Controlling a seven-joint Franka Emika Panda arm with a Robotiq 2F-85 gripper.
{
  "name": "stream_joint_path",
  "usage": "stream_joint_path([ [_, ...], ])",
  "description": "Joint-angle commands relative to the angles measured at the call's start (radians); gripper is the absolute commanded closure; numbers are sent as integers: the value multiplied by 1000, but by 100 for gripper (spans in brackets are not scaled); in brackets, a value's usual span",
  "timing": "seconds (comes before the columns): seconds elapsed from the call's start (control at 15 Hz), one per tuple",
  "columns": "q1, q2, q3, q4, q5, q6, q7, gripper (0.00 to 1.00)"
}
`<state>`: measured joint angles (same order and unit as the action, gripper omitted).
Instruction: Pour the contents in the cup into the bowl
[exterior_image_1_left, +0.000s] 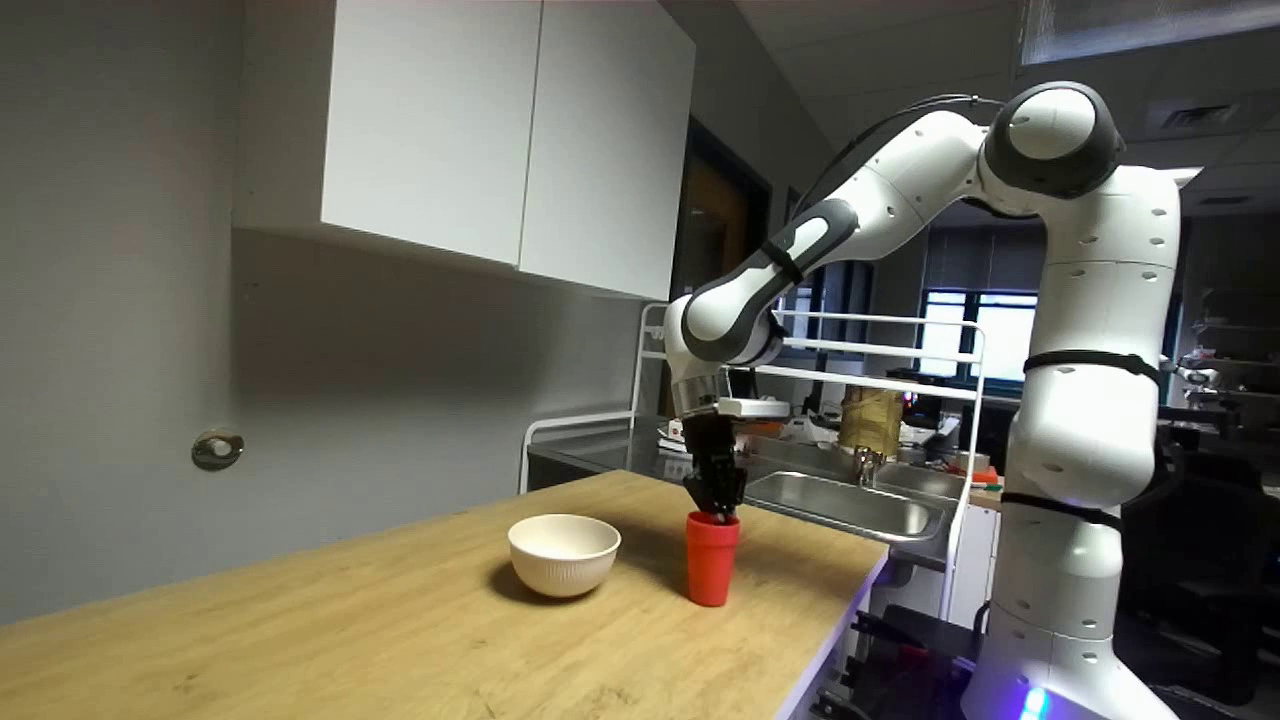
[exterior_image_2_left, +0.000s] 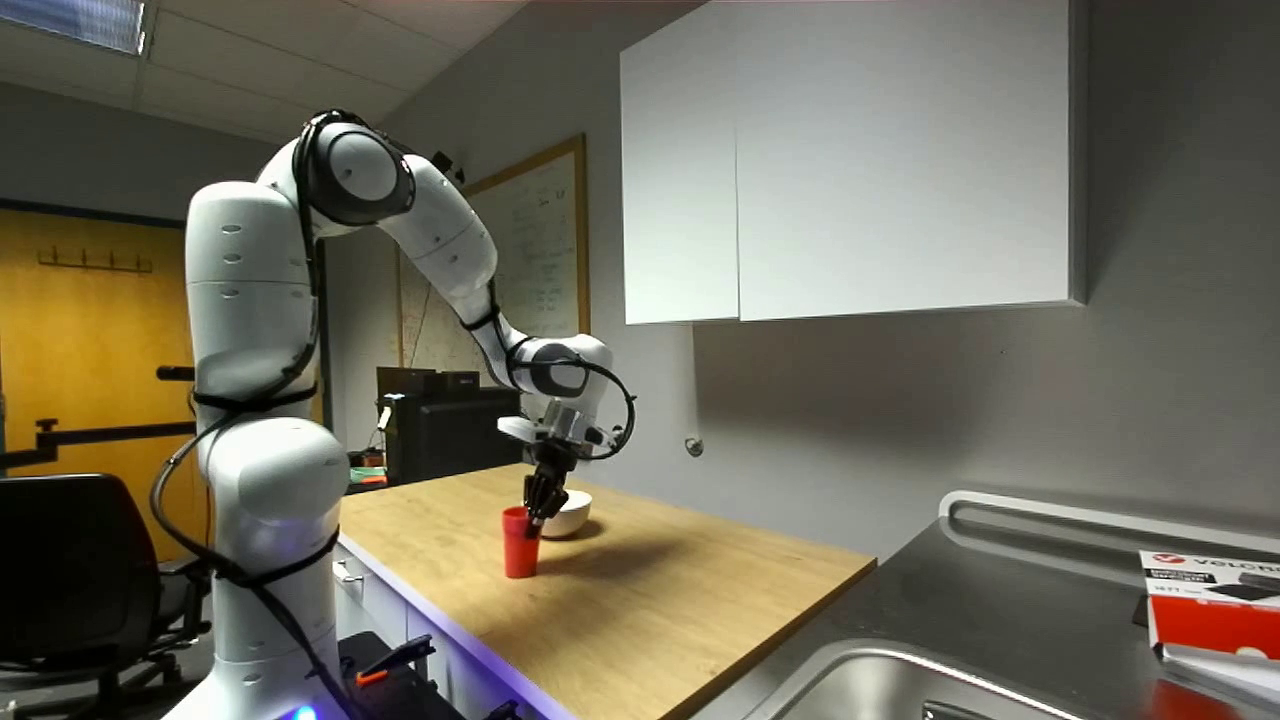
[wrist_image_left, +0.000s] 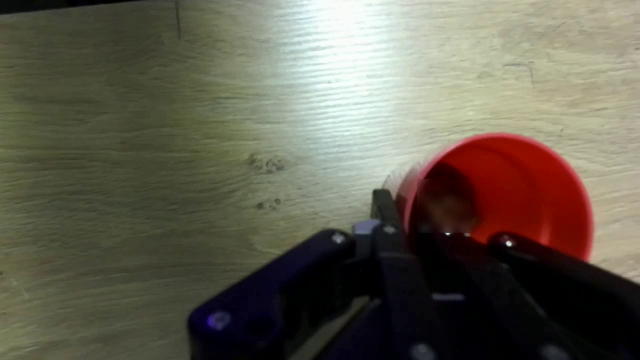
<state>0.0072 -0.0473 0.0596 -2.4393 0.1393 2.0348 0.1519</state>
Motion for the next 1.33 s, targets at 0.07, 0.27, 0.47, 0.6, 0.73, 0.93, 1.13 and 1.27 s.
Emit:
stream_joint_path([
  [0.07,28,8,8,63,-19,-33,69,97],
  [0.27,53,25,29,138,-78,-56,152,97],
  [0.47,80,53,52,233,-169,-97,246,97],
  [0.6,101,86,68,308,-244,-133,317,97],
  [0.73,126,130,82,384,-319,-173,380,97],
  [0.93,176,201,96,489,-418,-252,456,97],
  [1.13,240,256,106,564,-514,-335,519,97],
  [1.27,291,290,112,605,-589,-406,572,97],
])
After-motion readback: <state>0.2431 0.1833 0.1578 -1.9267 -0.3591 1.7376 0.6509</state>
